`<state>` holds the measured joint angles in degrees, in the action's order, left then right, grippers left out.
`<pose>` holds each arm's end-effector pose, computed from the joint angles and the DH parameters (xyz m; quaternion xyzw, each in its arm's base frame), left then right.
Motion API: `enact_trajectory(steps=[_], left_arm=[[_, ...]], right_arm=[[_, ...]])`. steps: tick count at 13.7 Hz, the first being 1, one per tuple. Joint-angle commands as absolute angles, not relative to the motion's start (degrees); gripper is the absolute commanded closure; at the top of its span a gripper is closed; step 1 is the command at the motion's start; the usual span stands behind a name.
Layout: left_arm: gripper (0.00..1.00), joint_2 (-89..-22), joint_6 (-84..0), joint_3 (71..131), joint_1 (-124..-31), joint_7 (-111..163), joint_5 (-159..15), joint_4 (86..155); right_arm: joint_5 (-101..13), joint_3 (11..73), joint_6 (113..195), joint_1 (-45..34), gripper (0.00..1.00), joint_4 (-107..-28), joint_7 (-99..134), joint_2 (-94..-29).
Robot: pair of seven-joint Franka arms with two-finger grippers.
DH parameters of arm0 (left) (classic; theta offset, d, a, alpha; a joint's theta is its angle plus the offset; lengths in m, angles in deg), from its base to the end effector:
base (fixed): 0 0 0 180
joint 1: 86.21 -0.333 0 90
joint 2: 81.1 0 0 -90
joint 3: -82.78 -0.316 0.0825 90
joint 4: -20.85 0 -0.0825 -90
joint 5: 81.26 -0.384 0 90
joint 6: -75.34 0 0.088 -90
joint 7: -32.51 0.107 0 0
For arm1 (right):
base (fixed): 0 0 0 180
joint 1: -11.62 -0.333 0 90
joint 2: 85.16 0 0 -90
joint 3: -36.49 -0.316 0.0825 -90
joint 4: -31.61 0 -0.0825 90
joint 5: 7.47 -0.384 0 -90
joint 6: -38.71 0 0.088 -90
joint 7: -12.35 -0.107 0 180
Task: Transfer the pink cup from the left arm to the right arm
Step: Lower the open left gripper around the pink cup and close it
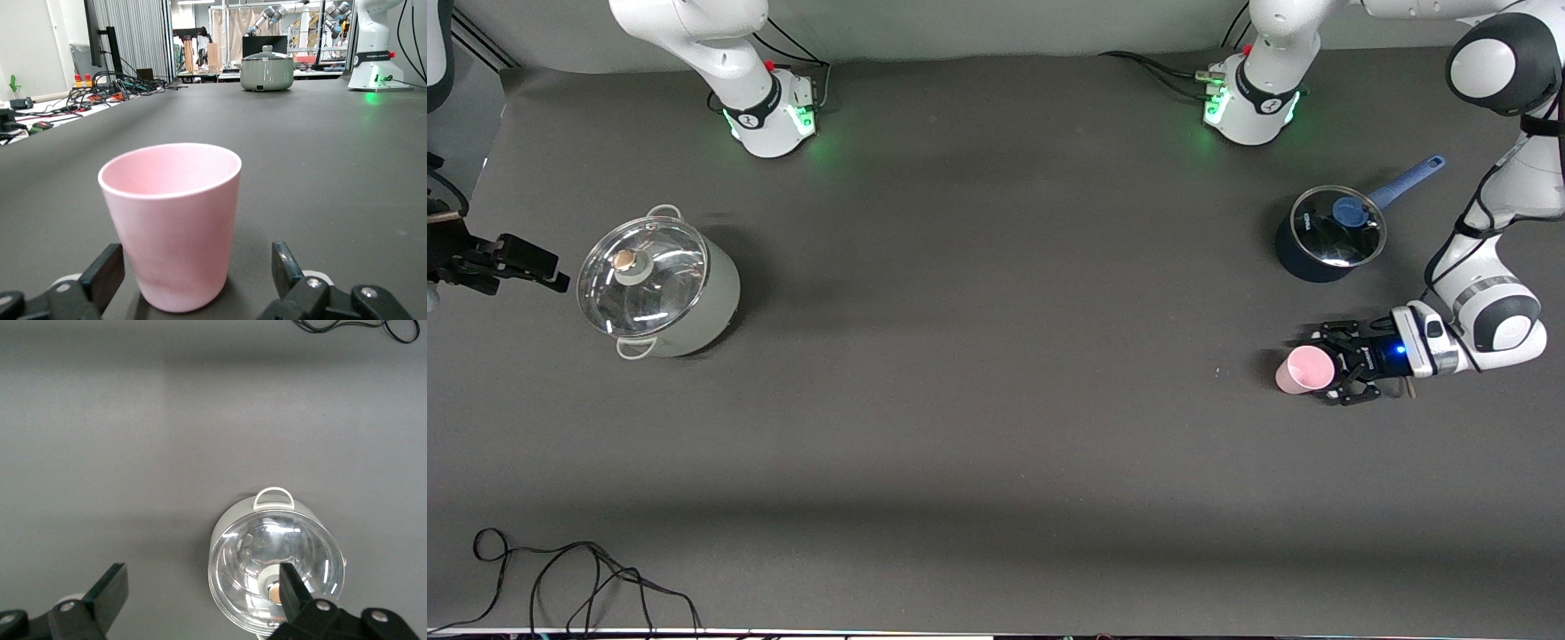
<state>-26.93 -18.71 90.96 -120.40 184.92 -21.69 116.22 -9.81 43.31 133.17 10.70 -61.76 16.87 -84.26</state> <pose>0.5598 0.1798 0.0686 0.5629 -0.5403 0.4730 0.4092 0.5623 -0.0535 0.5948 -0.9997 0.0136 -0.0035 0.0192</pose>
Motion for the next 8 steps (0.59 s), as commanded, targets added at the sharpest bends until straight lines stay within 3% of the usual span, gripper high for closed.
enact_trajectory(steps=[1, 7, 8], left_arm=[[0.01, -26.08, -17.30, 91.91, -120.58, 186.14, -20.01, 115.24], [0.03, -23.88, -18.35, 93.50, -119.61, 186.23, -16.84, 114.98], [0.24, -23.62, -18.35, 93.59, -119.44, 186.23, -16.92, 114.20]], right_arm=[[-9.32, 43.61, 132.48, 10.39, 0.00, -61.47, 17.44, -84.81], [-9.32, 43.61, 132.48, 10.39, 0.00, -61.47, 17.44, -84.81], [-9.32, 43.61, 132.48, 10.39, 0.00, -61.38, 17.44, -84.81]])
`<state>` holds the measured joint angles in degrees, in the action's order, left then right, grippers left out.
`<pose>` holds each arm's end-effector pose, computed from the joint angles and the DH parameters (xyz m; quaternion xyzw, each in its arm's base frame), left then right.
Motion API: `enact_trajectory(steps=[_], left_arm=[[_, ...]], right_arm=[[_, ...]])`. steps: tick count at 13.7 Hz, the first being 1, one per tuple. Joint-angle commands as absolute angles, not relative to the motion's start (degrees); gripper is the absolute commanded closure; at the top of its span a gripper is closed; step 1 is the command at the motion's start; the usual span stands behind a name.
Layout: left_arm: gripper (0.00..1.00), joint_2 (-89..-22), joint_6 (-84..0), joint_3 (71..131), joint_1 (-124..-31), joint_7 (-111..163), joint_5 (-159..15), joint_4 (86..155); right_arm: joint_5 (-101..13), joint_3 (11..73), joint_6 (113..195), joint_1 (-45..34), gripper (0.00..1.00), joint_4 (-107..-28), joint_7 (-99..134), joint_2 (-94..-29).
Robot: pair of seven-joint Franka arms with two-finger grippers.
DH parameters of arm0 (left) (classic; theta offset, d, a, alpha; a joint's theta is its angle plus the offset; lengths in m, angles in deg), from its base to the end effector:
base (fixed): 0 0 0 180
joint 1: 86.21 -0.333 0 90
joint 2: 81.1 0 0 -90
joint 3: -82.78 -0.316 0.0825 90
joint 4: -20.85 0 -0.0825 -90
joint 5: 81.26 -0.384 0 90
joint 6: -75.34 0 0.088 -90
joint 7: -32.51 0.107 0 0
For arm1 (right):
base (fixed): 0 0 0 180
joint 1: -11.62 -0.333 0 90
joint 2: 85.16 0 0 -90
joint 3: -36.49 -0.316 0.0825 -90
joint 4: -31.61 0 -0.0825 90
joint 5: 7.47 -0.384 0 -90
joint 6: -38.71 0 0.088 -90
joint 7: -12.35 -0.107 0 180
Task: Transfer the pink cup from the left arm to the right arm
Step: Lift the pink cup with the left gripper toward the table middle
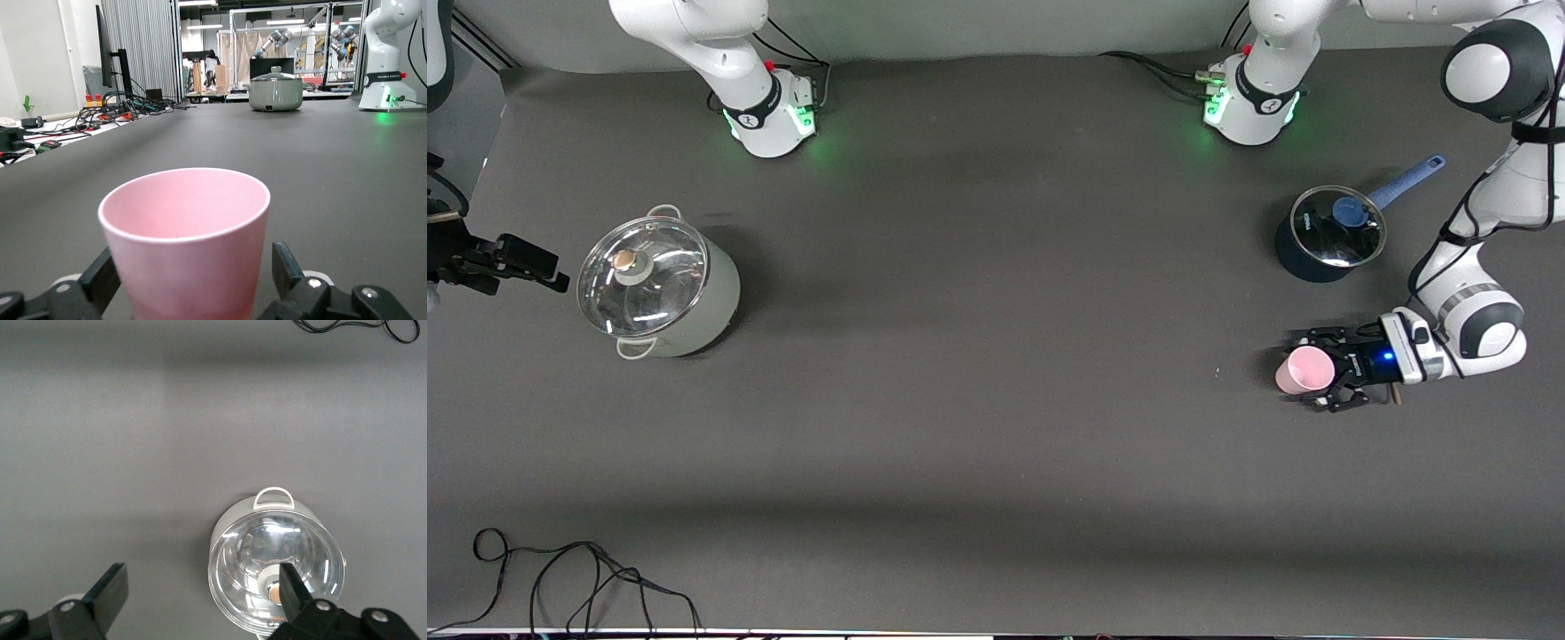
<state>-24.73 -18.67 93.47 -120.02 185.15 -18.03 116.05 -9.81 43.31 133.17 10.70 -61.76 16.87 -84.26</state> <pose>0.5684 0.1487 0.0576 0.5510 -0.5149 0.5002 0.4255 0.5623 -0.0535 0.5948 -0.9997 0.0136 -0.0035 0.0192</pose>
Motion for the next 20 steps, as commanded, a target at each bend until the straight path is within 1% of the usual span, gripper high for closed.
enact_trajectory(steps=[1, 2, 3, 5, 7, 11, 13, 14, 16, 18, 20], left_arm=[[0.58, -23.44, -18.35, 93.59, -118.91, 186.14, -16.75, 114.01], [0.83, -23.27, -18.44, 93.59, -118.65, 186.14, -16.23, 113.93], [1.00, -23.00, -18.35, 93.59, -117.86, 186.14, -15.70, 113.49], [1.00, -22.30, -18.35, 93.68, -116.02, 186.05, -15.43, 111.65], [1.00, -22.12, -18.79, 93.94, -113.12, 186.23, -12.03, 111.46], [1.00, -22.21, -24.93, 95.16, -104.43, 186.14, -2.01, 111.38], [1.00, -22.21, -30.63, 97.00, -100.47, 185.79, 2.48, 110.77], [1.00, -22.21, -33.96, 98.93, -99.15, 185.35, 4.15, 109.46], [1.00, -22.30, -42.83, 104.02, -97.99, 181.50, 4.96, 107.34], [1.00, -22.30, -53.63, 110.43, -96.94, 179.55, 4.96, 104.89], [1.00, -22.21, -61.56, 114.05, -93.96, 177.02, 5.40, 101.90]], right_arm=[[-9.32, 43.61, 132.48, 10.39, 0.00, -61.47, 17.44, -84.81], [-9.32, 43.61, 132.48, 10.39, 0.00, -61.47, 17.44, -84.81], [-9.32, 43.61, 132.48, 10.39, 0.00, -61.38, 17.36, -84.81], [-9.32, 43.61, 132.48, 10.39, 0.00, -61.38, 17.27, -84.99], [-9.32, 43.61, 132.48, 10.39, 0.00, -61.38, 17.27, -84.99], [-9.32, 43.61, 132.48, 10.39, 0.00, -61.38, 17.27, -84.99], [-9.40, 43.61, 132.48, 10.39, 0.00, -61.38, 17.18, -84.99], [-9.58, 43.69, 132.40, 10.39, 0.00, -61.29, 16.31, -85.08], [-9.58, 43.52, 131.17, 10.39, 0.00, -60.33, 10.36, -85.43], [-9.67, 43.17, 128.46, 10.30, 0.00, -58.75, 2.89, -86.13], [-9.93, 42.99, 125.90, 9.52, 0.00, -57.08, -6.15, -86.13]])
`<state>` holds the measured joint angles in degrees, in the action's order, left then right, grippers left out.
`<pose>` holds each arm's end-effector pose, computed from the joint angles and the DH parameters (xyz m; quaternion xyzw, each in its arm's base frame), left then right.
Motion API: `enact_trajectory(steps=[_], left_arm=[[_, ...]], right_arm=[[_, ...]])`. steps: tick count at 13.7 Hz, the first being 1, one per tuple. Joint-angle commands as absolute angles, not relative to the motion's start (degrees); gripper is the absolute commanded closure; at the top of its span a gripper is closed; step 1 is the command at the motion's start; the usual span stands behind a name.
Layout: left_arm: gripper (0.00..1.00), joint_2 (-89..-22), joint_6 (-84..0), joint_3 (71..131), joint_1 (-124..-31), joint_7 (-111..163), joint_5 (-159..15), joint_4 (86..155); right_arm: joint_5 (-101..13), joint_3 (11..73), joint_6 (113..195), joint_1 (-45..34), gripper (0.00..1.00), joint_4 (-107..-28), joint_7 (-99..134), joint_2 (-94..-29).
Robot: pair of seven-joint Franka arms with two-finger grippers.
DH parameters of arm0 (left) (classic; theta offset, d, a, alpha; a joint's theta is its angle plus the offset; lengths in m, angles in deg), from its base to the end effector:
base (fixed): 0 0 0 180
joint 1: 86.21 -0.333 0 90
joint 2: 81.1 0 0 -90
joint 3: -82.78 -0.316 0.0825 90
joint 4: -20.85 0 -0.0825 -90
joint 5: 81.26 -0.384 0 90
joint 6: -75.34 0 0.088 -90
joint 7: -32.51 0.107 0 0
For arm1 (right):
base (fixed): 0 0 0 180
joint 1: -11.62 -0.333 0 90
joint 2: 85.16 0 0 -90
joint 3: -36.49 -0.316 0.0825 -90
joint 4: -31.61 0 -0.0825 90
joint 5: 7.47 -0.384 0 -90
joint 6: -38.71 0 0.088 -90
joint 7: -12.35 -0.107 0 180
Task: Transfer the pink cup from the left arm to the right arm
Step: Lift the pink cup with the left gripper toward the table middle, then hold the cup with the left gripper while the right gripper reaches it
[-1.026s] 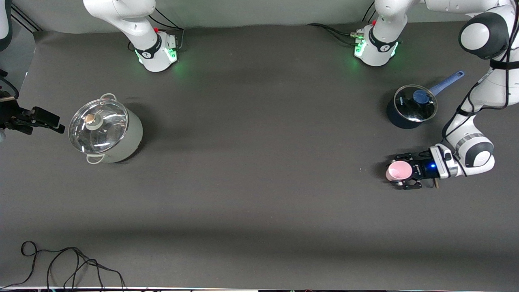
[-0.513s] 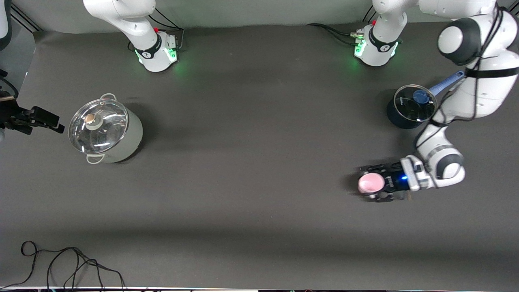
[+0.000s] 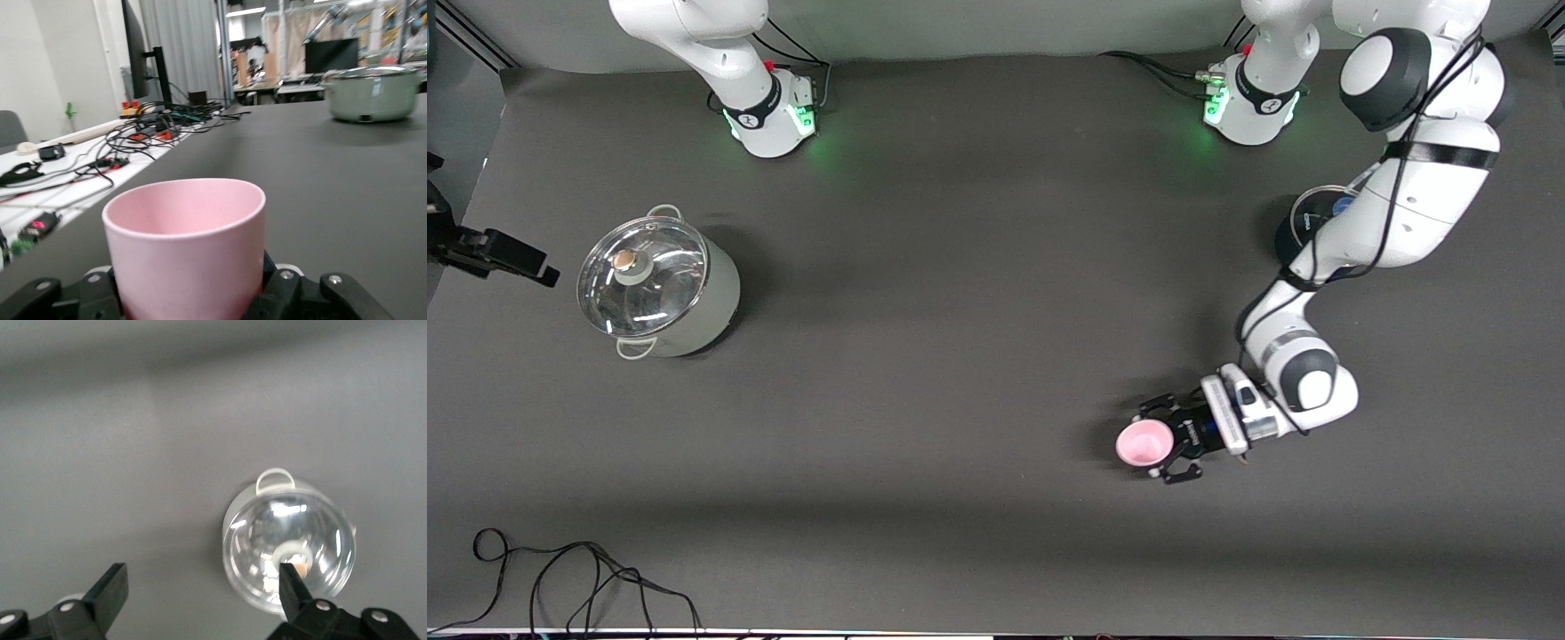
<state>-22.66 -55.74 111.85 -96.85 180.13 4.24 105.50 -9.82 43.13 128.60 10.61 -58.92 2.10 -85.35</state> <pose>0.6906 -0.1838 0.1334 0.5901 -0.4912 0.5373 0.3490 0.5509 -0.0500 0.6219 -0.9902 0.1381 0.0048 0.0205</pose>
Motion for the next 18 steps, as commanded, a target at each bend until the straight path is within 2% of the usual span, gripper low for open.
enact_trajectory(steps=[1, 3, 7, 11, 12, 18], left_arm=[[1.00, -22.30, -63.34, 115.02, -92.47, 174.82, 6.27, 100.75], [1.00, -22.39, -66.50, 116.43, -88.95, 173.84, 8.72, 97.77], [1.00, -22.47, -82.57, 124.16, -82.98, 170.87, 11.55, 90.04], [1.00, -22.56, -100.23, 123.39, -68.93, 160.58, 10.94, 76.78], [1.00, -22.56, -102.44, 123.04, -66.46, 159.43, 10.85, 74.49], [1.00, -23.70, -115.46, 122.25, -55.64, 155.83, 10.76, 68.22]], right_arm=[[-9.93, 43.08, 125.37, 8.29, 0.00, -56.72, -12.03, -86.13], [-9.84, 42.99, 125.37, 6.19, 0.00, -56.19, -25.39, -86.13], [-9.93, 42.99, 125.10, 4.50, 0.00, -56.19, -27.12, -86.13], [-10.02, 42.99, 125.10, 4.50, 0.00, -56.02, -27.12, -86.22], [-10.02, 42.99, 125.10, 4.50, 0.00, -55.93, -27.12, -86.22], [-10.37, 42.90, 125.10, 4.42, 0.00, -55.67, -27.20, -86.13]])
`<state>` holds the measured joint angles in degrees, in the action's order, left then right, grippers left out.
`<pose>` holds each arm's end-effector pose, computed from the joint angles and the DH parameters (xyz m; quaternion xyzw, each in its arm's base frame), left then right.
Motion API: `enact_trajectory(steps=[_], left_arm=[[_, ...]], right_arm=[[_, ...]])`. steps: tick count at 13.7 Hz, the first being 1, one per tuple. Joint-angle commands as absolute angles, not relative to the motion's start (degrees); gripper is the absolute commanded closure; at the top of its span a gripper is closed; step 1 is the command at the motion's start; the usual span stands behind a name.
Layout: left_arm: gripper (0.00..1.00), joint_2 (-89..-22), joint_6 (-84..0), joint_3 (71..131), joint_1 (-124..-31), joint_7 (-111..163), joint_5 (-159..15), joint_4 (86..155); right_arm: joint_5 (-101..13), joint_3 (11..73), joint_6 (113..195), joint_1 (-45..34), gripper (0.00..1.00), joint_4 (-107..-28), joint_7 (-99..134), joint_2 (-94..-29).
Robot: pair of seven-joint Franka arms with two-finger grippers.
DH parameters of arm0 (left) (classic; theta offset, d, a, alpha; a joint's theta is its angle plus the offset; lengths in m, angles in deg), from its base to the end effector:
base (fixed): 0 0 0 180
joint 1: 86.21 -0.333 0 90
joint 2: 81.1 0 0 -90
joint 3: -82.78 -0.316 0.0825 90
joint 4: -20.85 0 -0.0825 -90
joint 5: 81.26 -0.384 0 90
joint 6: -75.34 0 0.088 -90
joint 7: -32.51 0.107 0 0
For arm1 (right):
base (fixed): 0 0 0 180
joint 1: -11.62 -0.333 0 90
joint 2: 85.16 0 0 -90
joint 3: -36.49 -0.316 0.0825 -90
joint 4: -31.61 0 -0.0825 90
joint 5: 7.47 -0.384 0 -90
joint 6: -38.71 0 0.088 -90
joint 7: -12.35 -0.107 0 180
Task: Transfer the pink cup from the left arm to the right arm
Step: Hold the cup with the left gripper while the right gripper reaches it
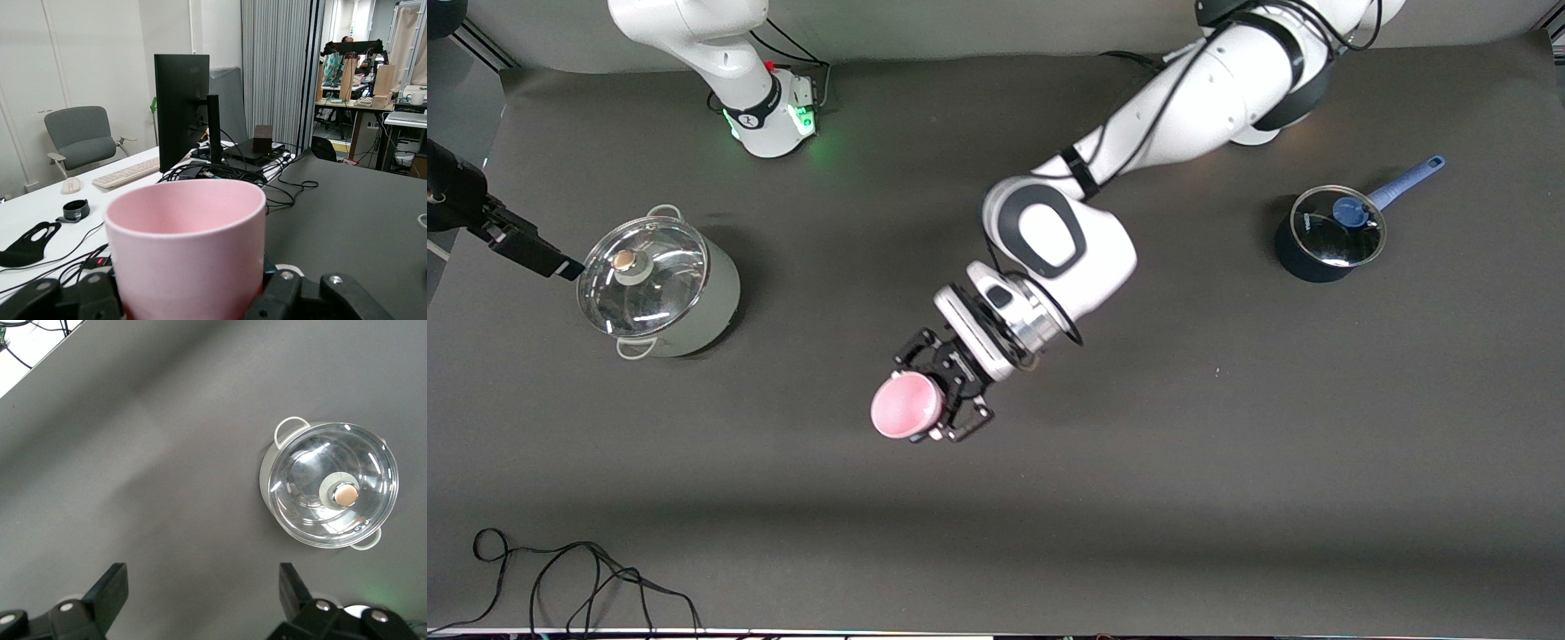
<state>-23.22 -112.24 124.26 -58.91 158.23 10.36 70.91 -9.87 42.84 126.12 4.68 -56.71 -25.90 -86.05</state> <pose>0.6014 -0.5218 0.3873 0.7004 -0.3463 0.5629 0.2697 0.5454 0.0097 0.6429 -0.9466 0.3218 0.0075 0.0205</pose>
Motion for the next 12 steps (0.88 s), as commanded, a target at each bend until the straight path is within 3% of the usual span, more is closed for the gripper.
enact_trajectory(steps=[1, 4, 6, 8, 12], left_arm=[[1.00, -23.88, -116.43, 121.37, -54.24, 154.51, 10.59, 67.87], [1.00, -24.67, -117.93, 114.36, -50.10, 147.50, 9.80, 67.34], [1.00, -24.67, -117.85, 110.39, -47.82, 142.13, 7.43, 67.34], [1.00, -24.58, -117.85, 108.89, -47.02, 139.48, 6.19, 67.34], [1.00, -24.67, -117.85, 108.97, -47.01, 139.38, 5.93, 67.34]], right_arm=[[-10.72, 42.90, 125.10, 4.42, 0.00, -55.32, -27.29, -86.13], [-14.58, 41.95, 125.10, 3.63, 0.00, -51.38, -32.89, -85.00], [-14.85, 41.41, 125.10, -1.00, 0.00, -47.69, -37.99, -82.37], [-14.85, 41.32, 125.10, -5.85, 0.00, -44.17, -43.53, -79.38], [-14.77, 41.06, 125.10, -11.83, 0.00, -31.00, -54.78, -67.09]])
